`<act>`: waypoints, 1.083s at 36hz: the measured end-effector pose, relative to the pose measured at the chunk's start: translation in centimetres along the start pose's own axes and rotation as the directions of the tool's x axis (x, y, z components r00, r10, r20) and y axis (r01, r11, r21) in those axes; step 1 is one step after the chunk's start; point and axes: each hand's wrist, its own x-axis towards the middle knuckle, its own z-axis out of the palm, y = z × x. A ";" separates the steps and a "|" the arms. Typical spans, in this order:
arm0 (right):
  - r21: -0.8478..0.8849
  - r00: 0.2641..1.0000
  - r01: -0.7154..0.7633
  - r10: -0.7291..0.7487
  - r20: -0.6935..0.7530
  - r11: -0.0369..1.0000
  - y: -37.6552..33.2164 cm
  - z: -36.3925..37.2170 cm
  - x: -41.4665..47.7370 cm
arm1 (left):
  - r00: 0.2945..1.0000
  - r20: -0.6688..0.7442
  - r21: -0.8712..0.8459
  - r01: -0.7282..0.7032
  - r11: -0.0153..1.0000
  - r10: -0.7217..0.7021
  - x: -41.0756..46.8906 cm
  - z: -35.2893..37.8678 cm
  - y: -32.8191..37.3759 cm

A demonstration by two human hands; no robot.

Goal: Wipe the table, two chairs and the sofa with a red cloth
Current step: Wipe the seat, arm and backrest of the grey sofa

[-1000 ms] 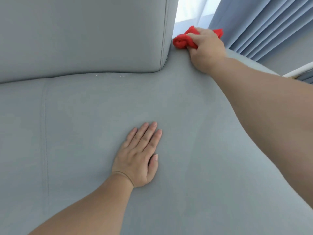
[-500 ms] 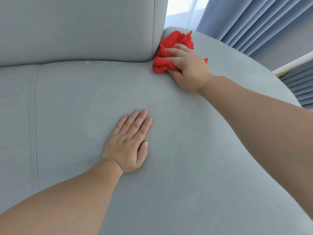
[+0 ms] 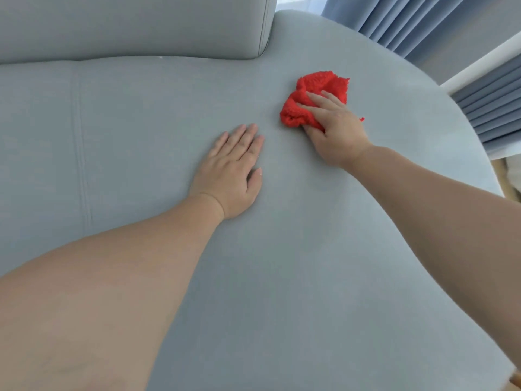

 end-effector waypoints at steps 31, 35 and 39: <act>0.003 0.999 0.020 -0.019 -0.040 1.000 -15.0 11.2 -27.2 | 1.000 0.029 -0.025 0.004 1.000 -0.003 -22.1 0.4 1.1; -0.031 0.993 0.098 -0.100 -0.064 0.995 -15.5 12.4 -29.7 | 0.999 0.028 -0.029 0.018 0.999 -0.017 -22.3 1.2 2.2; -0.107 0.980 0.187 -0.193 -0.051 0.976 -14.9 12.4 -30.5 | 1.000 -0.005 0.010 0.014 1.000 -0.014 -22.3 2.0 2.2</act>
